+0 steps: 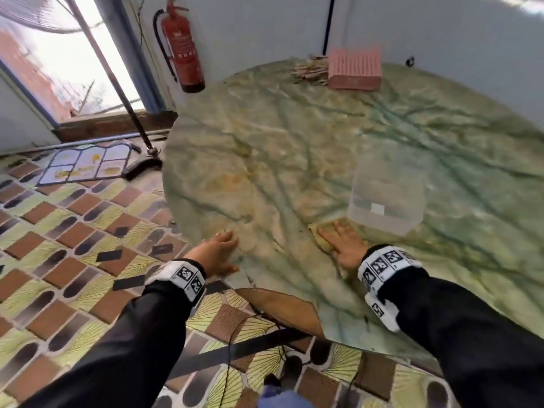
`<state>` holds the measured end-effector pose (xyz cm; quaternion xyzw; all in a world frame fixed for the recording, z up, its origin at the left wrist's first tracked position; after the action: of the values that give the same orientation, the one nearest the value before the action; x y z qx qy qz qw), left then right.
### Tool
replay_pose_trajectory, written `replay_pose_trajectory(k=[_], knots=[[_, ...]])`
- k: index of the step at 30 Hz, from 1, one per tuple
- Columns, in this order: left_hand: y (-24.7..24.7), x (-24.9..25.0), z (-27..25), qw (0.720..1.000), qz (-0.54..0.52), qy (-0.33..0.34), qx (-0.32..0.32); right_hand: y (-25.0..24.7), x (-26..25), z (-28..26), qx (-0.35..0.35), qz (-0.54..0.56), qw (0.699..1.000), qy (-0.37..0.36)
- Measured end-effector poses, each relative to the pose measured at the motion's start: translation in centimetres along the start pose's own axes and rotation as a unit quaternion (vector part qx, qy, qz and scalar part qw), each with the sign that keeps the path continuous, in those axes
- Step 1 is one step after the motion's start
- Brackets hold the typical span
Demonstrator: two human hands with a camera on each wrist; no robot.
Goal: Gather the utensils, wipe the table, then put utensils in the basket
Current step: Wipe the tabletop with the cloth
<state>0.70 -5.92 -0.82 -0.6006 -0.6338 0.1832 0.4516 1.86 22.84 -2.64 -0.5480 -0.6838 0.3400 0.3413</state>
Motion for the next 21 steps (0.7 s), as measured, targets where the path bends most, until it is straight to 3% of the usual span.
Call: replay_pose_trajectory(k=[4, 8, 11, 13, 16, 21], knots=[[-0.8, -0.4, 0.4, 1.0, 0.007, 0.009, -0.008, -2.6, -5.1, 2.9, 0.012, 0.006, 1.0, -0.012], [-1.9, -1.3, 1.0, 1.0, -0.002, 0.002, -0.005, -2.6, -10.7, 0.4, -0.011, -0.051, 0.99, -0.131], [-2.4, -1.7, 1.2, 0.999, -0.018, 0.011, -0.027, -0.7, -10.9, -2.8, -0.031, -0.078, 0.973, -0.215], [-2.8, -1.6, 1.3, 0.998, -0.036, 0.032, -0.031, 0.1, -8.8, -4.3, -0.053, -0.069, 0.969, -0.232], [-3.5, -2.0, 1.8, 0.998, -0.031, 0.047, -0.015, -0.1, -4.5, -3.5, -0.045, -0.051, 0.982, -0.174], [-5.6, -3.1, 4.1, 0.997, -0.032, 0.064, -0.002, -3.0, -1.6, 4.1, 0.0, -0.001, 1.0, -0.022]])
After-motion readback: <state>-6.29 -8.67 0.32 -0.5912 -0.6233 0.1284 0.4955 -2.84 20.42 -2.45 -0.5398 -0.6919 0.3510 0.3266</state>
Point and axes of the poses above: each hand's wrist, its own z-axis towards the middle knuckle, its own y-axis out of the palm, x = y × z, the point moved 3 cm from there along z, towards the middle knuckle, and after that the axes turned 15 degrees about -z, right-handed, at the moved point
